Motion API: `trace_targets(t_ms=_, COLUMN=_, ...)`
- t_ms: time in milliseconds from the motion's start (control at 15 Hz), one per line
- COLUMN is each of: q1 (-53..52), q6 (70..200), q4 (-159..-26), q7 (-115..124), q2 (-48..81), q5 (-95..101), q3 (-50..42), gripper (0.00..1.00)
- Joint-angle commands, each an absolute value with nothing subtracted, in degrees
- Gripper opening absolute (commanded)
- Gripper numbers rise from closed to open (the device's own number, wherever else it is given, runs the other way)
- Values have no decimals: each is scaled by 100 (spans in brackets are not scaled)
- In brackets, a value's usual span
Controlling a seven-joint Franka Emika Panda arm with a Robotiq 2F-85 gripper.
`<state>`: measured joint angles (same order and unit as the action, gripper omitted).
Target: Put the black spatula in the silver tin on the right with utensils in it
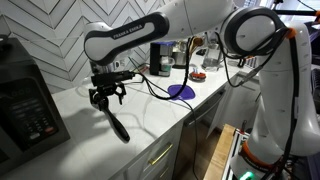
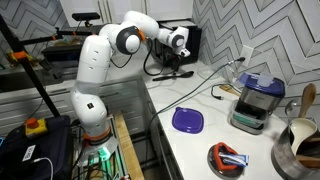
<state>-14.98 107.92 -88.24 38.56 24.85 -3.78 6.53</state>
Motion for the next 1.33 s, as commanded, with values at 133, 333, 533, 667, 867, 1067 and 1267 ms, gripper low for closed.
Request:
trace_targets(t_ms=133, q1=-1451, q6=11683, q4=-8537, q7=3605, q2=3060, q5=-374, q3=497, gripper=100)
trace_targets(t_ms=333, q1=-1422, q6=12168, q4=-8485, q7=3384, q2=3214, q5=-562, q3=554, gripper=99)
trace_targets(t_ms=533, q1=-1506, q6=12320, q4=-8503, q7=3191, q2=3200, q5=-630, q3=636, gripper=99)
trace_targets(t_ms=667, q1=-1575, q6=12125, q4=-8503, q7=3229, q2=3190, q5=-642, q3=647, gripper=100)
trace_targets(t_ms=867, q1=-1685, q6=11946, q4=-8620, q7=3414, q2=3095, q5=-585, q3=594, gripper=100)
trace_targets(t_ms=1067, q1=-1704, q6=11931, q4=-8660, q7=3432, q2=3094, q5=-598, q3=595, gripper=100)
trace_targets(t_ms=1267, q1=-1694, q6=11857, q4=-8619, q7=3425, q2=3148, q5=-589, q3=579, gripper=65)
